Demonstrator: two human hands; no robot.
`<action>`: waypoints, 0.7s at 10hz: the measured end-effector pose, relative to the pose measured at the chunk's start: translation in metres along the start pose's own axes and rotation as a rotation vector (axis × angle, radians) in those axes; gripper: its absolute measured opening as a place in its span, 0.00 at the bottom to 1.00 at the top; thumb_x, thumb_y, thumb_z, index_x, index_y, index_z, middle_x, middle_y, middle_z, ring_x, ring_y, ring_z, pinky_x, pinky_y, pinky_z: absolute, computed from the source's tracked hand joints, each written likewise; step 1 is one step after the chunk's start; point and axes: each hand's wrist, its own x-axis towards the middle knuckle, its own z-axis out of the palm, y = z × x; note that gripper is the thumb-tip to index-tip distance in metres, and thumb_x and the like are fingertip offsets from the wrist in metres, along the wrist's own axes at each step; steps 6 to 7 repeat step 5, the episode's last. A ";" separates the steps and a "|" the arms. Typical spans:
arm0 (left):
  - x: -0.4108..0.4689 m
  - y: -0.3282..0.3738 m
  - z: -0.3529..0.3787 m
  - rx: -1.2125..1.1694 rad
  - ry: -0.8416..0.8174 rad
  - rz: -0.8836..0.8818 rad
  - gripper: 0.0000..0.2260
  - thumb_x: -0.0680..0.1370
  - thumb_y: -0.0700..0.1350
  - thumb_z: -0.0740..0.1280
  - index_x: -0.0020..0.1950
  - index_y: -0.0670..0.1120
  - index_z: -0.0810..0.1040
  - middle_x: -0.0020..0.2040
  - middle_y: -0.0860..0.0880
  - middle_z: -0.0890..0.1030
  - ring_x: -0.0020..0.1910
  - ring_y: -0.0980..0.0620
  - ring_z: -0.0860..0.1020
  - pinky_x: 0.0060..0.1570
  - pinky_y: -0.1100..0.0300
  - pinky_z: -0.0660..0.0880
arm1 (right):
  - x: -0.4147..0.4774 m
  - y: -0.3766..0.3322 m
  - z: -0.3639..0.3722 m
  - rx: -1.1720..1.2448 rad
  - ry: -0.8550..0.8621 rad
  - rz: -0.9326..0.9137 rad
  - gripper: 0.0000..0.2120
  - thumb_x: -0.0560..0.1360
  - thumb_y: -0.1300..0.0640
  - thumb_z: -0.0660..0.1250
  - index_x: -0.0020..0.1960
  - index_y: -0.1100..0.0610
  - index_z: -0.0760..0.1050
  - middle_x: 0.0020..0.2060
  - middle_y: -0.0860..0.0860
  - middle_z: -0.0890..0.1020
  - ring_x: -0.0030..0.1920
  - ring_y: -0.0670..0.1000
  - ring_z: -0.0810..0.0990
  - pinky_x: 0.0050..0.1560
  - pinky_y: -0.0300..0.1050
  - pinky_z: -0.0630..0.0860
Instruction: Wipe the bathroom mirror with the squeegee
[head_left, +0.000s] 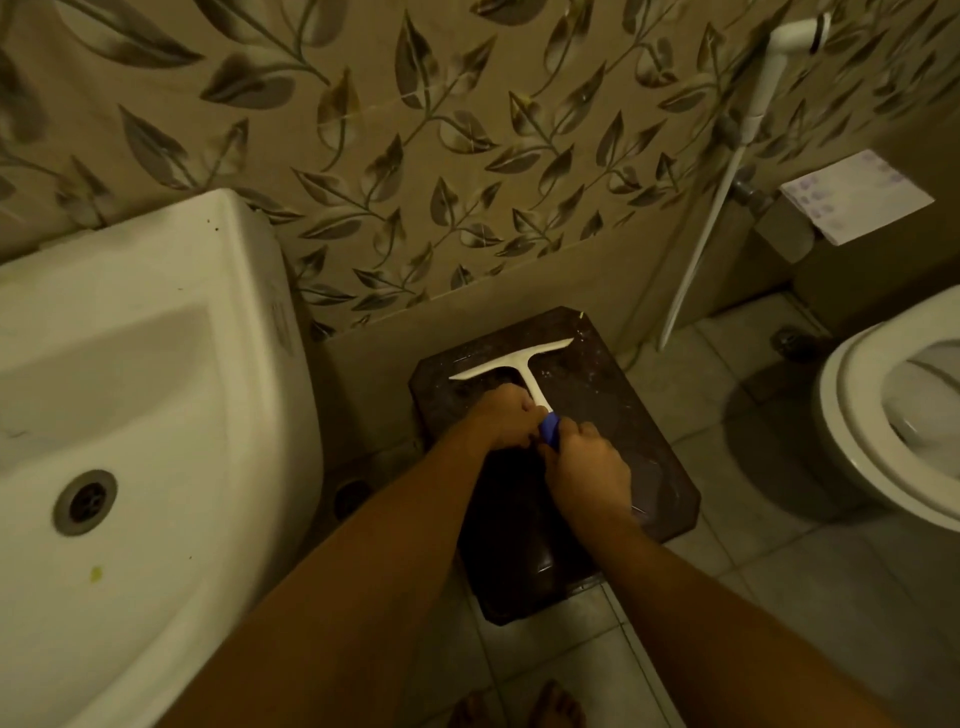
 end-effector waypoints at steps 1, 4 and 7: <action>0.007 -0.006 0.003 0.036 -0.019 -0.007 0.11 0.82 0.48 0.63 0.42 0.46 0.78 0.44 0.45 0.84 0.43 0.47 0.83 0.46 0.54 0.77 | 0.005 0.002 0.010 0.012 -0.019 0.010 0.21 0.82 0.46 0.64 0.71 0.54 0.70 0.61 0.54 0.77 0.58 0.55 0.78 0.54 0.51 0.80; 0.009 -0.010 0.008 0.017 -0.032 -0.055 0.09 0.80 0.45 0.65 0.45 0.43 0.81 0.45 0.43 0.84 0.47 0.45 0.83 0.49 0.53 0.78 | 0.008 0.004 0.020 -0.028 -0.044 0.008 0.22 0.82 0.46 0.63 0.73 0.55 0.68 0.64 0.55 0.75 0.62 0.56 0.77 0.55 0.51 0.80; 0.006 -0.001 0.002 0.132 0.047 -0.058 0.08 0.79 0.46 0.65 0.44 0.45 0.80 0.43 0.43 0.80 0.51 0.43 0.80 0.45 0.54 0.74 | 0.011 -0.001 0.010 -0.067 0.007 0.009 0.25 0.82 0.44 0.63 0.74 0.54 0.65 0.64 0.55 0.72 0.62 0.56 0.76 0.54 0.51 0.80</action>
